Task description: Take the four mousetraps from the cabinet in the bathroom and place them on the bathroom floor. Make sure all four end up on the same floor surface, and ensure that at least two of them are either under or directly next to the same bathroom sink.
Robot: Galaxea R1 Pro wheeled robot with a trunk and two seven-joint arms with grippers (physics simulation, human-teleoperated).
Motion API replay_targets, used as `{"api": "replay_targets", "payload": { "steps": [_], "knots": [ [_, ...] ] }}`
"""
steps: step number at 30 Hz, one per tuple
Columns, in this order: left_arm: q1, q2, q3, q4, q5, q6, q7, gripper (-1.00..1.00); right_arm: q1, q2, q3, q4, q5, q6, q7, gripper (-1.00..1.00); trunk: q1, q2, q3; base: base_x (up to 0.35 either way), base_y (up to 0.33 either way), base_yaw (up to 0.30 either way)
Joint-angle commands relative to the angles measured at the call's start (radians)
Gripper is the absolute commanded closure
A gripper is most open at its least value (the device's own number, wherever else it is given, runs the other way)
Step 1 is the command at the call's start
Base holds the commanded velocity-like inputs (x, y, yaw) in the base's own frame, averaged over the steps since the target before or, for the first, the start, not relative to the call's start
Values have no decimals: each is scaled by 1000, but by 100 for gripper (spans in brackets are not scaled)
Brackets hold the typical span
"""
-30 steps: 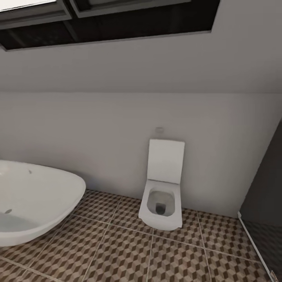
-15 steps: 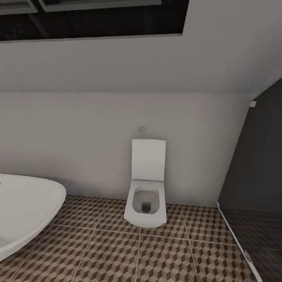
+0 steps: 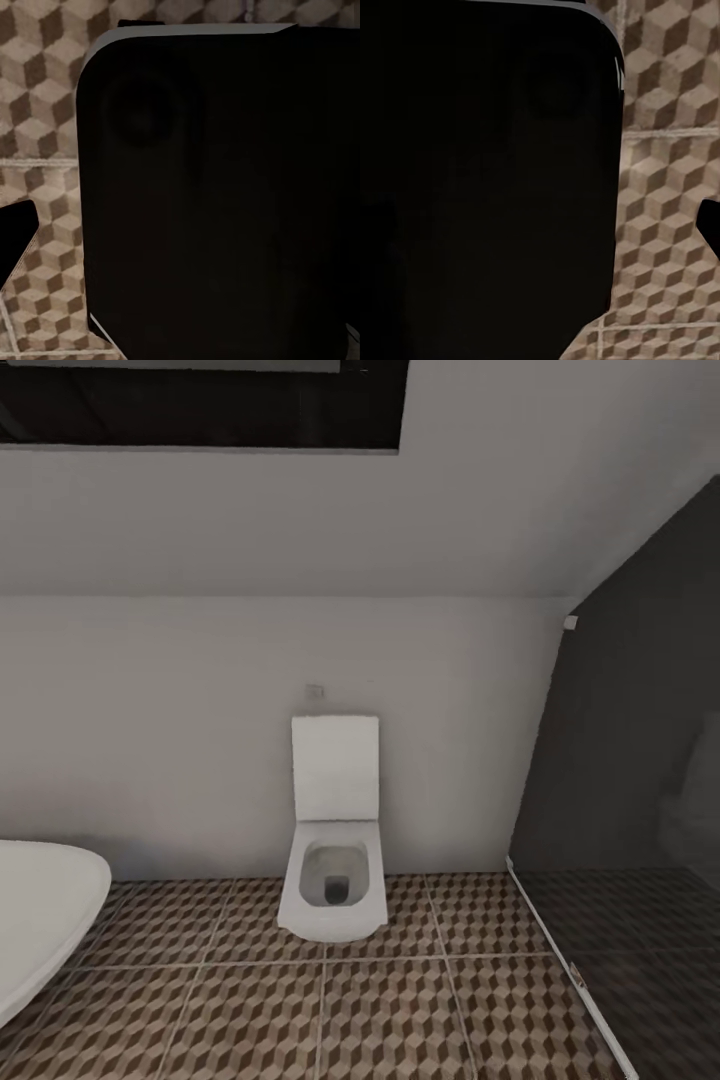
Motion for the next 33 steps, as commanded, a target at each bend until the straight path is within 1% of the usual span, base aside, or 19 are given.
{"api": "replay_targets", "payload": {
  "steps": [1,33],
  "knots": [
    [0,0,1,0,3,-2,-2,-100,0,0,-1,0,-1,-3,-1,-100,0,0,-1,0,0,-290],
    [0,-1,1,0,3,-2,-2,-100,0,0,-1,0,-1,-3,-1,-100,0,0,-1,0,0,-290]
  ]
}}
